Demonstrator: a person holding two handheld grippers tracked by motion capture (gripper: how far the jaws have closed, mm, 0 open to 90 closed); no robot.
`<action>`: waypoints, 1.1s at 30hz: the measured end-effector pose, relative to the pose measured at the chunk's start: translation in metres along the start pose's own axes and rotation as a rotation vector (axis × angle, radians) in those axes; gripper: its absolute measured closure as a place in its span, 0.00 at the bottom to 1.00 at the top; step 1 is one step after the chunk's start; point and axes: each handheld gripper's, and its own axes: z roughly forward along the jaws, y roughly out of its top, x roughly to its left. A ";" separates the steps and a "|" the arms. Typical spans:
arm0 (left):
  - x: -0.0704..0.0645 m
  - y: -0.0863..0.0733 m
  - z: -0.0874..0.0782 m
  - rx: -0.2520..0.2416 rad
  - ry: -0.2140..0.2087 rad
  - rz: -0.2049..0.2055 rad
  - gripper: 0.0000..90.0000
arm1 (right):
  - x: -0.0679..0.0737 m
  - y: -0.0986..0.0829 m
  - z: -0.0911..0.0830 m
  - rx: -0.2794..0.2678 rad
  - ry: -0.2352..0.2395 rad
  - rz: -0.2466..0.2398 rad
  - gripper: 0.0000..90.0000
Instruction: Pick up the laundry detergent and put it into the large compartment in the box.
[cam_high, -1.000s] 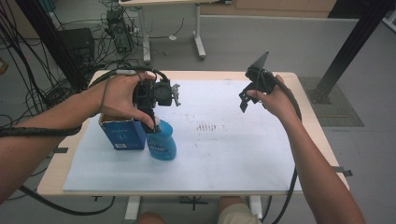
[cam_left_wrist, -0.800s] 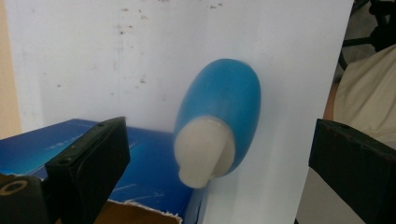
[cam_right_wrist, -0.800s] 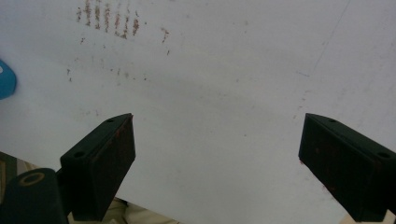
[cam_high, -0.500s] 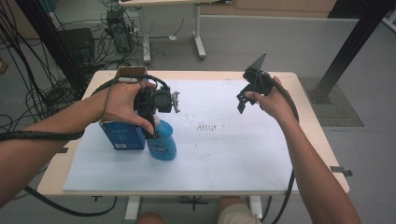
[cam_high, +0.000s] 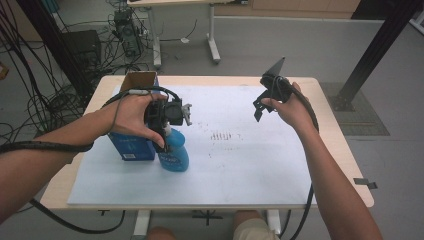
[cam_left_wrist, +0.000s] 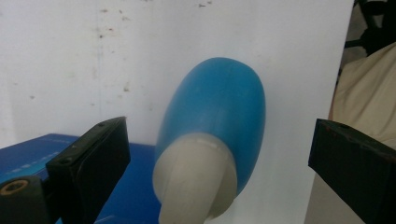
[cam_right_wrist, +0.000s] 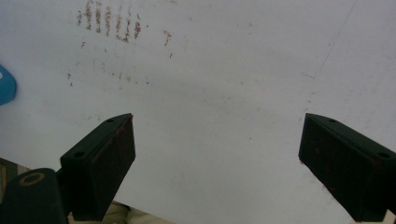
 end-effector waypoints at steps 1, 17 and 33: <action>0.000 0.000 0.002 0.003 -0.002 0.007 0.07 | 0.000 0.000 0.000 0.001 0.001 0.001 0.12; 0.008 -0.003 0.024 0.021 -0.021 0.029 0.07 | 0.000 0.004 0.007 0.010 0.001 0.008 0.12; 0.012 -0.003 0.033 0.019 -0.027 0.037 0.09 | -0.002 0.007 0.011 0.015 0.003 0.007 0.12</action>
